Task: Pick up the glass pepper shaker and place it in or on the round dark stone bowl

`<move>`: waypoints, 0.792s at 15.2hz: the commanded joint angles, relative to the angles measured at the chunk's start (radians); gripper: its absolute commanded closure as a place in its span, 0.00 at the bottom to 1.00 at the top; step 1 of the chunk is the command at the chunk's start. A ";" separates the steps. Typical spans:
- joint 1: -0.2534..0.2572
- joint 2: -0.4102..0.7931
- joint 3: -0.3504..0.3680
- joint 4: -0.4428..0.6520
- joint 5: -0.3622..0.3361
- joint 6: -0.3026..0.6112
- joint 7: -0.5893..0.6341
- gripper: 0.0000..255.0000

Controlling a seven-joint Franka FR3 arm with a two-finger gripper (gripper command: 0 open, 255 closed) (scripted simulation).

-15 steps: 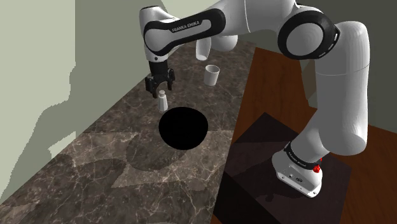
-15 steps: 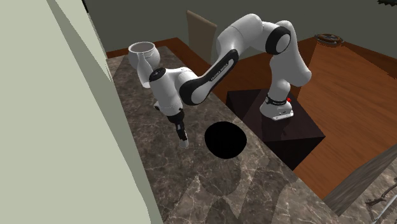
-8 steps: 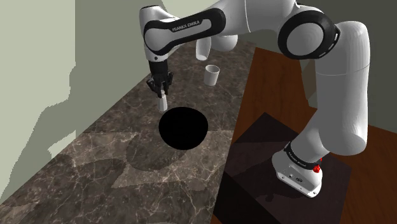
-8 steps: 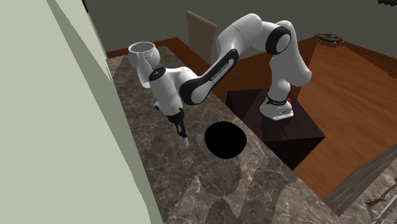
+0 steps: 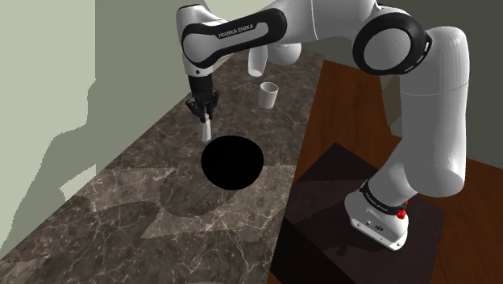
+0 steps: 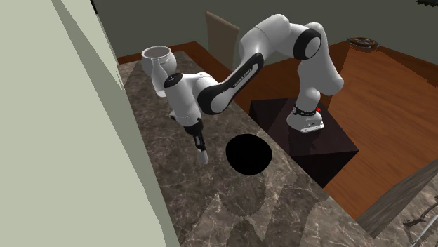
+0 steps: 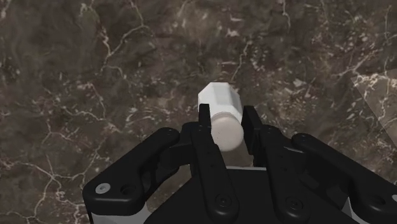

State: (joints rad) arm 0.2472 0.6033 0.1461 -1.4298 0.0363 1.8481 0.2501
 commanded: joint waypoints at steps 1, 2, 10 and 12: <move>0.000 -0.009 0.001 0.009 0.001 -0.020 0.001 1.00; 0.000 -0.013 0.001 0.016 0.001 -0.031 0.002 1.00; 0.000 -0.041 0.004 0.080 0.004 -0.122 0.009 1.00; 0.000 -0.046 0.004 0.099 0.004 -0.146 0.010 1.00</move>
State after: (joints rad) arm 0.2471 0.5615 0.1500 -1.3383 0.0401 1.7138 0.2598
